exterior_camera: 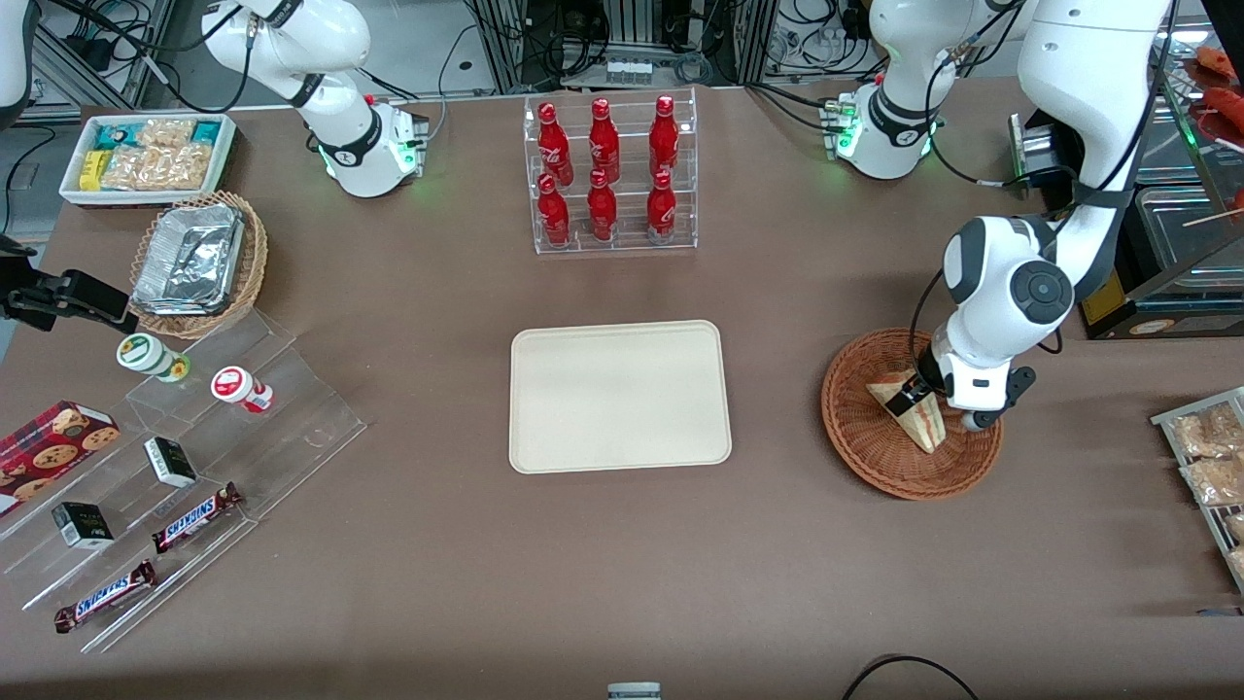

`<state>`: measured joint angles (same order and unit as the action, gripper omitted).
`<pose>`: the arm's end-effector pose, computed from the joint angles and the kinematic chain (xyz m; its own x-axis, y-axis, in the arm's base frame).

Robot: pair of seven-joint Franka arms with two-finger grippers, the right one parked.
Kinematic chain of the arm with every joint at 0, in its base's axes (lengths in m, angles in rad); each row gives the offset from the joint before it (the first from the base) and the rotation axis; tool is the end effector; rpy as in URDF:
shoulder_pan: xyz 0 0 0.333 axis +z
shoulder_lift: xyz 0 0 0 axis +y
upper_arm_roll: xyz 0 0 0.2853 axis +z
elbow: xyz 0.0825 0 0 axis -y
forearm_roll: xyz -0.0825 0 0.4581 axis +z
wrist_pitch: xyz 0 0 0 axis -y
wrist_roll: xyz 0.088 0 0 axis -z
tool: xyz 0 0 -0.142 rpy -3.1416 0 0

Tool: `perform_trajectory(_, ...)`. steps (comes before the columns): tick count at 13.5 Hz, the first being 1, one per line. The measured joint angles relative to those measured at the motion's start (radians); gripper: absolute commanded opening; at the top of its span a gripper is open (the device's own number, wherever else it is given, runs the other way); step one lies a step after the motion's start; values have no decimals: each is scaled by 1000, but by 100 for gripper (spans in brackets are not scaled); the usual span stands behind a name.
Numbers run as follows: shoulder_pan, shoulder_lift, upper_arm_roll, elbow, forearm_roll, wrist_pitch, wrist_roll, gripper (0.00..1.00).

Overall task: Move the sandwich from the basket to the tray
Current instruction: 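Lower the open left gripper over the wrapped sandwich and close on it, then lift the sandwich and carry it over the cream tray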

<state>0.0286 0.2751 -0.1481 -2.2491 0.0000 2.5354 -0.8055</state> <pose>0.5748 -0.0744 0.1202 0.7702 0.6375 -0.0192 0.6377 -0.7693 0.0379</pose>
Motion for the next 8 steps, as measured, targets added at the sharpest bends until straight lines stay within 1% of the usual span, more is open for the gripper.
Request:
perform_trajectory(2, 0, -1, 0, 1, 9, -8, 2, 0)
perform_trajectory(3, 0, -5, 0, 4, 37, -32, 4, 0)
perform_trajectory(4, 0, -12, -2, 10, 75, -75, 7, 0)
perform_trajectory(5, 0, -22, -4, 21, 98, -122, 14, 0)
perform_trajectory(8, 0, -59, -30, 110, 106, -310, 94, 0)
